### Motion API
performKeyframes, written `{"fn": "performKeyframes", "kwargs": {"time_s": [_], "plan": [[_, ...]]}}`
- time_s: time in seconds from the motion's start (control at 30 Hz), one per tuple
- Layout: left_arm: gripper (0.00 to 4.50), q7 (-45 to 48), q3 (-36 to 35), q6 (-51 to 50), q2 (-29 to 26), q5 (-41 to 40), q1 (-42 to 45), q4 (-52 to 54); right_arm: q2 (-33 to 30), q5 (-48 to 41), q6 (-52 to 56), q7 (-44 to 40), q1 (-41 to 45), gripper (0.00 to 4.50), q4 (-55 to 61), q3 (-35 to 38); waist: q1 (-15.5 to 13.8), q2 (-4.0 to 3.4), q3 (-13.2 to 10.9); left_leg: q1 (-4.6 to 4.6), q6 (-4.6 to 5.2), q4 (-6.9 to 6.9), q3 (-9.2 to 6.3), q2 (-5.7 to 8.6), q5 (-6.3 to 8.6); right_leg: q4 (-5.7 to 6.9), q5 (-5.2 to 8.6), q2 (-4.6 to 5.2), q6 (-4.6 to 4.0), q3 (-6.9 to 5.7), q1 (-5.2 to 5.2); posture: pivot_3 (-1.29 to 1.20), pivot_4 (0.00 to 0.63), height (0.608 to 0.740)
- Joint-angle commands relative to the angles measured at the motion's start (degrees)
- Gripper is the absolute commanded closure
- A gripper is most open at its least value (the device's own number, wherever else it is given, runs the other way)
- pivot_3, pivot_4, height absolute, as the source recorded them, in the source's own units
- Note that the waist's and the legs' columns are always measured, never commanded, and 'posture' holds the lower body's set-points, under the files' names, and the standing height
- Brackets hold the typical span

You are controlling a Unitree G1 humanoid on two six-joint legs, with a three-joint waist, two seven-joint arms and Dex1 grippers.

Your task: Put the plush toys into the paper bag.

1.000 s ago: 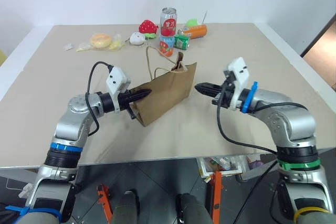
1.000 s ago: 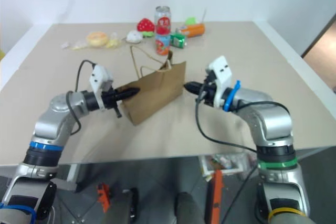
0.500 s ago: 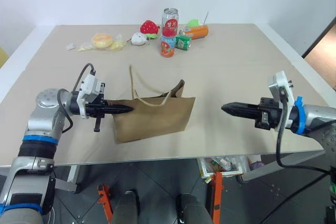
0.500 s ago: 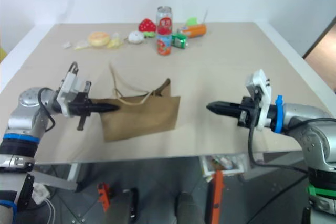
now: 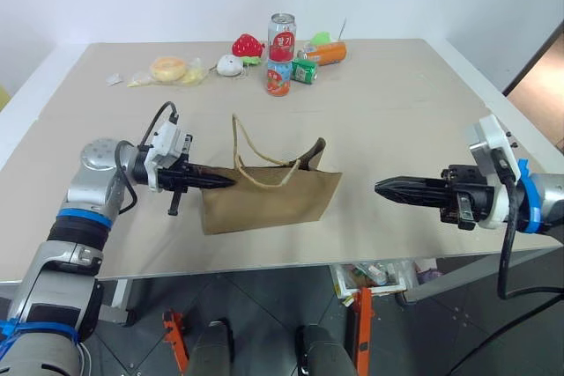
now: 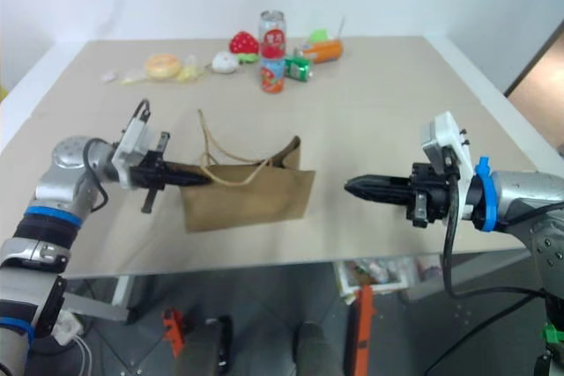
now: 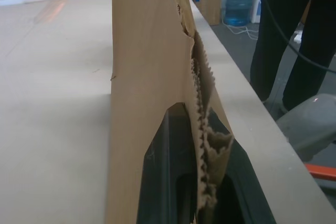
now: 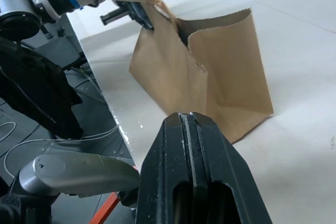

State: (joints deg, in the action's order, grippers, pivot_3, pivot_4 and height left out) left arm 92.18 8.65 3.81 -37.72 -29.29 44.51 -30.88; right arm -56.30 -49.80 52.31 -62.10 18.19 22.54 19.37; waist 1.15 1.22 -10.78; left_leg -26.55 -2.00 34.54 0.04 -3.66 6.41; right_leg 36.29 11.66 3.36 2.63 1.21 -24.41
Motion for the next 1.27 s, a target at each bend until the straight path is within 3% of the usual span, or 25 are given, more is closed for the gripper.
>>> {"fn": "performKeyframes", "kwargs": {"time_s": [0.03,0.07,0.2,0.27,0.33,0.43,0.63,0.77,0.87,1.27], "plan": [[3.92,0.32,0.08,1.06,-1.18,-1.21,-0.19,0.85,-0.68,-0.89,-0.71,0.74,1.07,4.5,1.03,0.35,0.0,0.0,0.0,0.0,0.0,0.0,0.0,0.0,0.0,0.0,0.0,0.0,0.0,0.0,0.0,0.0,0.15,0.74],[3.71,0.31,-0.04,0.21,-1.06,-1.33,-0.15,0.81,-0.69,-0.8,-0.85,0.79,1.09,4.5,0.97,0.16,0.0,0.0,0.0,0.0,0.0,0.0,0.0,0.0,0.0,0.0,0.0,0.0,0.0,0.0,0.0,0.0,0.15,0.74],[1.89,0.31,-2.57,0.47,0.7,-1.02,0.71,-0.22,-0.8,-0.94,-1.0,0.87,1.43,4.5,0.62,-0.35,0.0,0.0,0.0,0.0,0.0,0.02,0.0,0.0,0.0,0.0,-0.01,0.0,-0.01,0.0,0.01,0.0,0.15,0.74],[0.78,-0.39,-4.37,1.25,1.51,-0.86,1.19,-0.67,-0.93,-0.94,-1.04,0.68,1.69,4.5,0.28,-0.52,-0.01,0.0,0.0,0.0,0.0,0.02,0.0,0.0,0.0,0.0,-0.01,0.0,-0.01,0.0,0.02,0.0,0.15,0.74],[0.07,-2.36,-6.47,2.61,2.44,-0.49,1.73,-0.9,-1.05,-0.91,-1.03,0.46,2.32,4.5,-0.43,-0.78,-0.01,0.0,0.0,0.0,0.01,0.02,0.0,0.0,-0.01,0.0,-0.01,-0.01,-0.01,0.0,0.01,0.0,0.15,0.74],[0.07,-4.32,-8.44,-0.36,2.54,-1.02,1.83,0.98,-1.06,-0.87,-1.03,0.24,2.89,4.5,-1.15,-1.03,0.0,0.0,0.0,0.0,0.02,0.02,0.0,0.0,-0.01,0.0,-0.01,-0.02,0.0,0.0,0.01,0.0,0.15,0.74],[0.07,-11.36,-12.33,-35.43,-4.13,-13.5,-1.28,17.1,-0.45,-0.73,-1.33,-0.07,4.47,4.5,-4.59,-0.88,0.09,0.04,-0.02,0.0,0.02,0.01,-0.01,-0.01,-0.01,0.02,-0.01,-0.03,0.02,0.0,0.01,0.0,0.15,0.74],[0.07,-24.65,-18.34,-51.15,-5.59,-19.15,-2.53,22.25,0.02,0.28,-2.19,0.51,4.86,4.5,-8.59,-0.28,0.09,0.04,-0.02,0.04,0.02,0.02,-0.02,-0.01,-0.01,0.05,-0.01,-0.02,0.03,0.0,0.03,0.0,0.15,0.74],[0.07,-34.95,-23.04,-54.82,-6.18,-18.32,-7.31,27.97,0.44,1.18,-3.1,1.1,4.01,4.5,-11.41,0.45,0.08,0.04,-0.02,0.12,0.02,0.02,-0.02,-0.01,-0.01,0.05,-0.01,-0.02,0.03,0.0,0.1,0.0,0.15,0.74],[0.07,-41.38,-38.02,-51.78,-6.47,-19.91,-34.59,44.47,1.59,3.91,-6.07,1.24,3.03,4.5,-16.52,-0.18,0.06,0.05,-0.02,0.16,-0.06,-0.02,0.04,-0.01,0.04,0.07,0.0,0.04,-0.06,0.03,0.03,0.0,0.15,0.74]]}}
